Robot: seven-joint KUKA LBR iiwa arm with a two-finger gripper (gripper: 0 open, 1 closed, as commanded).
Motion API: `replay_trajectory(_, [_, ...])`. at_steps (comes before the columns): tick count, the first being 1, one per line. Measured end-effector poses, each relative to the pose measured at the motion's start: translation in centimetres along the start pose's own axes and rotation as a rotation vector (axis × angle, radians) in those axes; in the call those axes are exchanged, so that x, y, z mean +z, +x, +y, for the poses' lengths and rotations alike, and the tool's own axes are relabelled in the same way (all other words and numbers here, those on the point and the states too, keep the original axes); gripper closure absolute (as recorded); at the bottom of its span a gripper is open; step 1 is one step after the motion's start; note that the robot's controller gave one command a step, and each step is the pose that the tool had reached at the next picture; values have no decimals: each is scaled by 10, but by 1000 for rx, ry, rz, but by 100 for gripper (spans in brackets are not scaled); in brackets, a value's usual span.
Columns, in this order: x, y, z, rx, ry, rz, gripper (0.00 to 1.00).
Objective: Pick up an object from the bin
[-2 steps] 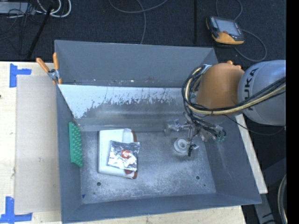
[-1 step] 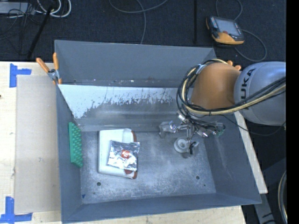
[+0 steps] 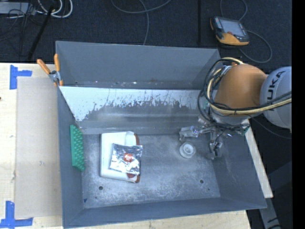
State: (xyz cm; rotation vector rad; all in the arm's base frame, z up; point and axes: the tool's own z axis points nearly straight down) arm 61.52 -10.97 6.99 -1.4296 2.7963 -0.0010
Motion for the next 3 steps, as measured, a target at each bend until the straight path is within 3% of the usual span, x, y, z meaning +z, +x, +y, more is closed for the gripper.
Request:
replay_trajectory(1, [0,-34,16,-95,-1,-2,0])
replay_trajectory(2, [-1,-33,15,-90,-1,-3,100])
replay_trajectory(3, [-136,-47,30,-95,6,-5,100])
